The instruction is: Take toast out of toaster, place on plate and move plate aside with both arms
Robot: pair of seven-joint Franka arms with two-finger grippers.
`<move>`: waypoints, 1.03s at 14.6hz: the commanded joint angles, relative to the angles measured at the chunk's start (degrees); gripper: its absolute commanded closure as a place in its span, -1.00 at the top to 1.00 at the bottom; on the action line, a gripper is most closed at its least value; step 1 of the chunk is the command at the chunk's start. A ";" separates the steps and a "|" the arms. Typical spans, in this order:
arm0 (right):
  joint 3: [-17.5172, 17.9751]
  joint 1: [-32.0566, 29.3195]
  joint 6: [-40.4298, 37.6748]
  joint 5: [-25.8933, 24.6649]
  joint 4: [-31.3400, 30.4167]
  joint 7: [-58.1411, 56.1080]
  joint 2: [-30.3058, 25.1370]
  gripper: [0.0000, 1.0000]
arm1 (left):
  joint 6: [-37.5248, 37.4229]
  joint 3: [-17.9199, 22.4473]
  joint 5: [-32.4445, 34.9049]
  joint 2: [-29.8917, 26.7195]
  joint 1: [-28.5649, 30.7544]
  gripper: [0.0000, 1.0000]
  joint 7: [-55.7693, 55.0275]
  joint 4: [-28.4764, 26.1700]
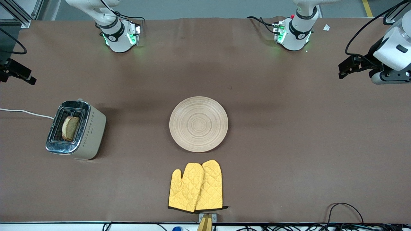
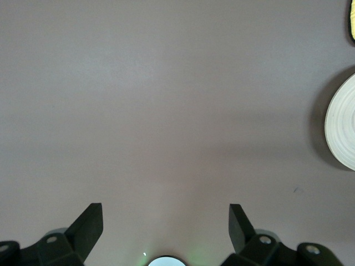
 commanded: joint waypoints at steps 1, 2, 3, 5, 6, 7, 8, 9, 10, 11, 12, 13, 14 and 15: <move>0.91 -1.09 -0.14 -0.28 0.23 -0.60 0.15 1.00 | -1.16 -0.38 0.51 -0.11 0.23 1.00 -0.76 0.99; 0.91 -1.09 -0.14 -0.28 0.23 -0.60 0.15 1.00 | -1.16 -0.30 0.42 -0.11 0.23 1.00 -0.67 0.99; 0.91 -1.09 -0.14 -0.28 0.23 -0.60 0.15 1.00 | -1.16 -0.29 0.42 0.06 0.23 1.00 -0.75 1.08; 0.99 -1.09 -0.14 -0.28 0.23 -0.60 0.15 1.00 | -1.07 -0.29 0.33 0.15 0.14 1.00 -0.67 1.08; 0.91 -1.09 -0.14 -0.28 0.23 -0.60 0.15 1.00 | -1.07 -0.38 0.33 0.15 -0.21 1.00 -0.75 1.08; 0.99 -1.09 -0.06 -0.28 0.23 -0.60 0.15 1.00 | -1.07 -0.30 0.33 0.15 -0.30 1.00 -0.76 1.08; 0.91 -1.09 -0.06 -0.28 0.23 -0.60 0.15 1.00 | -1.07 -0.29 0.25 0.24 -0.30 1.00 -0.76 1.08; 0.91 -1.09 0.21 -0.28 0.23 -0.51 0.24 1.00 | -1.07 -0.29 0.33 0.32 -0.30 1.00 -0.76 0.99; 0.91 -1.35 0.21 -0.19 0.31 -0.51 0.59 1.00 | -1.07 -0.29 0.33 0.33 -0.21 1.00 -0.76 0.99; 0.82 -1.61 0.38 0.16 0.40 -0.51 1.73 1.00 | -1.07 -0.29 0.33 0.33 -0.04 1.00 -0.76 1.08; 0.64 -1.79 0.73 0.42 0.49 -0.51 2.61 1.00 | -1.07 -0.29 0.25 0.24 0.31 1.00 -0.76 1.08; 0.64 -2.14 1.69 -0.01 0.49 -0.51 2.96 1.00 | -1.07 -0.29 0.33 0.24 0.40 1.00 -0.76 0.99; 0.64 -2.14 1.53 -0.01 0.32 -0.51 3.84 1.00 | -1.07 -0.29 0.33 0.24 0.40 1.00 -0.84 0.99; 0.64 -2.06 1.53 -0.01 0.31 -0.51 5.50 1.00 | -1.07 -0.21 0.33 0.24 0.40 1.00 -0.84 0.99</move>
